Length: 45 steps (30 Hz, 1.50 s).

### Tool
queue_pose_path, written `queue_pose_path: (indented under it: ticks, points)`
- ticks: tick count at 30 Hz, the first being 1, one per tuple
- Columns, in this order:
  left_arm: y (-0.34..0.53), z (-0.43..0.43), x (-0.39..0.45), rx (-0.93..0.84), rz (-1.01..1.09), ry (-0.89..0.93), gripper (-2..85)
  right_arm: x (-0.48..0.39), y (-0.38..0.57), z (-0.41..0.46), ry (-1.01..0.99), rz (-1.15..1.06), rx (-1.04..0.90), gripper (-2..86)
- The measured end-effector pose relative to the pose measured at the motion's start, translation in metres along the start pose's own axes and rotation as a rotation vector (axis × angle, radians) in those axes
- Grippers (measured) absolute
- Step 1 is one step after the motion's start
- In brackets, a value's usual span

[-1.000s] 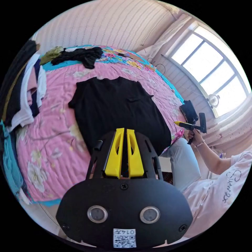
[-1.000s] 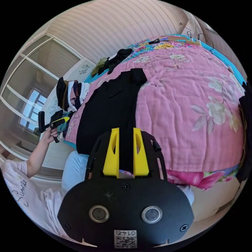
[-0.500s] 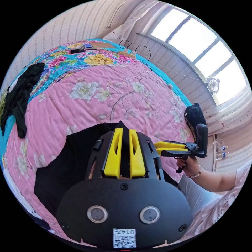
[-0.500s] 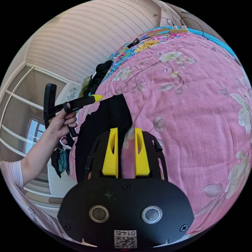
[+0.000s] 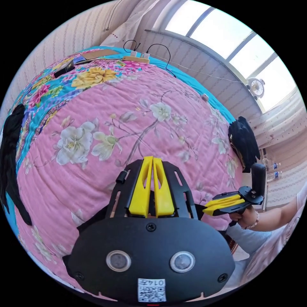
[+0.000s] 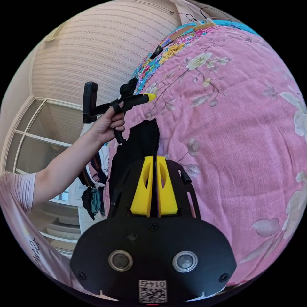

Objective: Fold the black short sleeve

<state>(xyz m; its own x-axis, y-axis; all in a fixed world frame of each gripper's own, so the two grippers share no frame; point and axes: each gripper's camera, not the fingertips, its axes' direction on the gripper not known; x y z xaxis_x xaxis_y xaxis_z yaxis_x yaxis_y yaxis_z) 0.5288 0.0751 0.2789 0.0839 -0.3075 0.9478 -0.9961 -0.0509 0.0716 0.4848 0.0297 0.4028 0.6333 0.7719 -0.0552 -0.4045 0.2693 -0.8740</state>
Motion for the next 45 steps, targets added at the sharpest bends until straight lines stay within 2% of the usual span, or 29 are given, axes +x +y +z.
queue_pose_path:
  ticks: [4,8,11,20,23,25,31,34,36,37,40,42,45]
  points:
    - [-0.018,-0.002,0.005,-0.048,0.035,-0.064,-0.1,0.006,-0.006,0.014,-0.006,0.059,0.0,0.8]
    - [-0.013,0.009,0.002,-0.242,0.016,-0.061,5.1,0.014,-0.018,0.033,-0.029,0.095,-0.008,0.8]
    - [-0.005,0.024,-0.001,-0.304,0.031,-0.081,1.9,0.015,-0.027,0.048,-0.038,0.099,-0.007,0.8]
    - [-0.01,0.009,0.01,-0.239,0.21,-0.072,-0.9,0.007,-0.041,0.097,-0.034,0.086,-0.005,0.8]
    - [-0.008,0.014,0.011,-0.232,0.21,-0.038,-0.8,0.004,-0.046,0.117,-0.009,0.092,-0.003,0.9]
    - [0.001,0.025,0.005,-0.247,0.182,-0.077,-0.5,0.005,-0.049,0.133,0.013,0.111,-0.005,0.9]
    - [0.048,-0.02,-0.025,-0.085,-0.036,-0.011,5.1,-0.005,-0.058,0.189,0.089,0.117,-0.029,1.1]
    - [0.123,-0.088,-0.041,0.147,-0.195,0.03,5.0,-0.008,-0.059,0.207,0.104,0.111,-0.062,1.1]
    - [0.211,-0.135,-0.051,0.284,-0.353,0.012,3.8,-0.012,-0.063,0.213,0.183,0.07,-0.097,1.2]
    - [0.235,-0.145,-0.053,0.302,-0.4,-0.003,3.4,-0.014,-0.064,0.213,0.206,0.052,-0.099,1.2]
    - [0.364,-0.187,-0.064,0.371,-0.747,-0.145,-0.2,-0.035,-0.077,0.227,0.319,-0.073,-0.144,1.3]
    - [0.461,-0.21,-0.066,0.443,-1.035,-0.232,-0.7,-0.072,-0.093,0.27,0.318,-0.22,-0.246,1.4]
    - [0.545,-0.222,-0.073,0.486,-1.24,-0.252,-0.6,-0.144,-0.109,0.358,0.225,-0.444,-0.386,2.0]
